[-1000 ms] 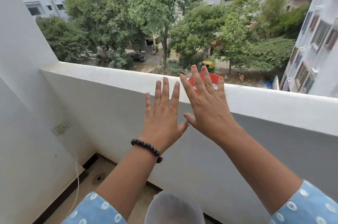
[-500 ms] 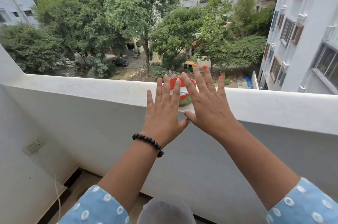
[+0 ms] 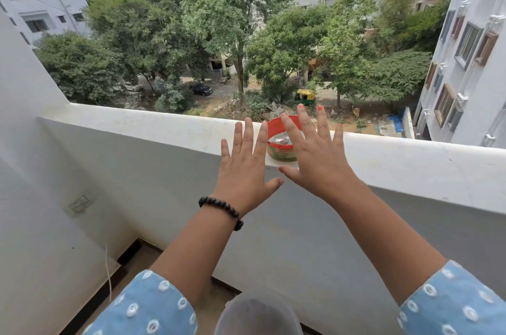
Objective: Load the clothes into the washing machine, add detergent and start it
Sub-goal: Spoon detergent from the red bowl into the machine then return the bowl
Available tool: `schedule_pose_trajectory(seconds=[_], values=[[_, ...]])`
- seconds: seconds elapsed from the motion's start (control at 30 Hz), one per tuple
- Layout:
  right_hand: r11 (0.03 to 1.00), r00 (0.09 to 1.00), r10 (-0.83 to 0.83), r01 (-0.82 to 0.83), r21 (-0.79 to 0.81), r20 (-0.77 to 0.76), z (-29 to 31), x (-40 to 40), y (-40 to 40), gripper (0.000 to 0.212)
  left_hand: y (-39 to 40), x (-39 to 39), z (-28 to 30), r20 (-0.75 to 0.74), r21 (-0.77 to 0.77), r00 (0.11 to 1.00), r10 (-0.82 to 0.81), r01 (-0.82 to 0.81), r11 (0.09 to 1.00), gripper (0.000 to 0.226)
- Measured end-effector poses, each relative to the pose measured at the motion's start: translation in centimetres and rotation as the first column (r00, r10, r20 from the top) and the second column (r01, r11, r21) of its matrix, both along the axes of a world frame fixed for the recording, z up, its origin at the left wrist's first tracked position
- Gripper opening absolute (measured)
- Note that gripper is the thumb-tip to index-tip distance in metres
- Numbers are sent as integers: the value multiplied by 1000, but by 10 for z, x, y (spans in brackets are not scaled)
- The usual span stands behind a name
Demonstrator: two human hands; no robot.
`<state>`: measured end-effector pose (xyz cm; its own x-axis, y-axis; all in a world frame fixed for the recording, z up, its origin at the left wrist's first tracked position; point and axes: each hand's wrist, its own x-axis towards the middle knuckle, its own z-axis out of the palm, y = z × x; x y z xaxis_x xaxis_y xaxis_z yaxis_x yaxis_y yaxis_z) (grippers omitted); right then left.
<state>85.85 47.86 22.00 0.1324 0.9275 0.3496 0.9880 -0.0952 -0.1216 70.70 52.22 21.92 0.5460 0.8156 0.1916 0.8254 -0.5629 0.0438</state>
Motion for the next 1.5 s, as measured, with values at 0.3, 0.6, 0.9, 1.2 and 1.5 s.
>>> schedule_pose_trajectory(seconds=[0.3,0.6,0.9,1.2,1.5], values=[[998,988,53,-47,39,-146,-2,11,14,81,26,20,-18,315,-174,949,-15,73,982,101],[989,947,106,-68,131,-302,-8,29,21,53,47,46,-23,559,-252,828,41,123,960,108],[984,912,163,-124,124,-377,-10,36,30,49,56,53,-32,653,-241,753,76,112,964,101],[941,858,316,-227,252,-406,-7,20,20,49,34,17,-32,796,-146,602,71,78,986,120],[868,693,496,-422,263,-523,-22,-57,14,49,-9,-76,-46,752,-140,627,205,-152,978,115]])
